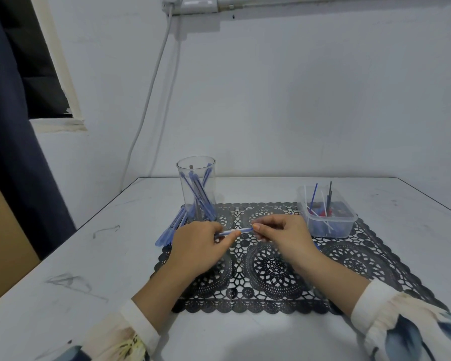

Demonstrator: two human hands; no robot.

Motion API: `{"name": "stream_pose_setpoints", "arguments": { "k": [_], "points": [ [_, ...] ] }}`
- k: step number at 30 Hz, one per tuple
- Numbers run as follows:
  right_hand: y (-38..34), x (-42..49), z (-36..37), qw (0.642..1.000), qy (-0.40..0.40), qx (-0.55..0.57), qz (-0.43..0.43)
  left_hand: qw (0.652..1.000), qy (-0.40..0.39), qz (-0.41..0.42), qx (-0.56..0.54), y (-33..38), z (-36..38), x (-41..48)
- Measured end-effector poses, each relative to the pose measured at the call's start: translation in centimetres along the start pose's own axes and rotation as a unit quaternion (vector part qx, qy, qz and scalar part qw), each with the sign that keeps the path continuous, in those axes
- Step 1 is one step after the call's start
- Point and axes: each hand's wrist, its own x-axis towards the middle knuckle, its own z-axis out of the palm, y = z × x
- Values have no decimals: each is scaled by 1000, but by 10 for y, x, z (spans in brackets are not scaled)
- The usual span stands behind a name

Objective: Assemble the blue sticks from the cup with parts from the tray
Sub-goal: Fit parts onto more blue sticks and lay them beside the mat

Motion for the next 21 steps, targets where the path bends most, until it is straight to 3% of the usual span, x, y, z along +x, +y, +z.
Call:
{"name": "stream_pose_setpoints", "arguments": {
  "k": [16,21],
  "points": [
    [-5,-4,0,998,-21,-33,-42,1000,6,3,-9,-1,3,-1],
    [-4,-3,0,999,-27,16,-41,998,-19,-2,-62,0,3,-1]
  ]
}}
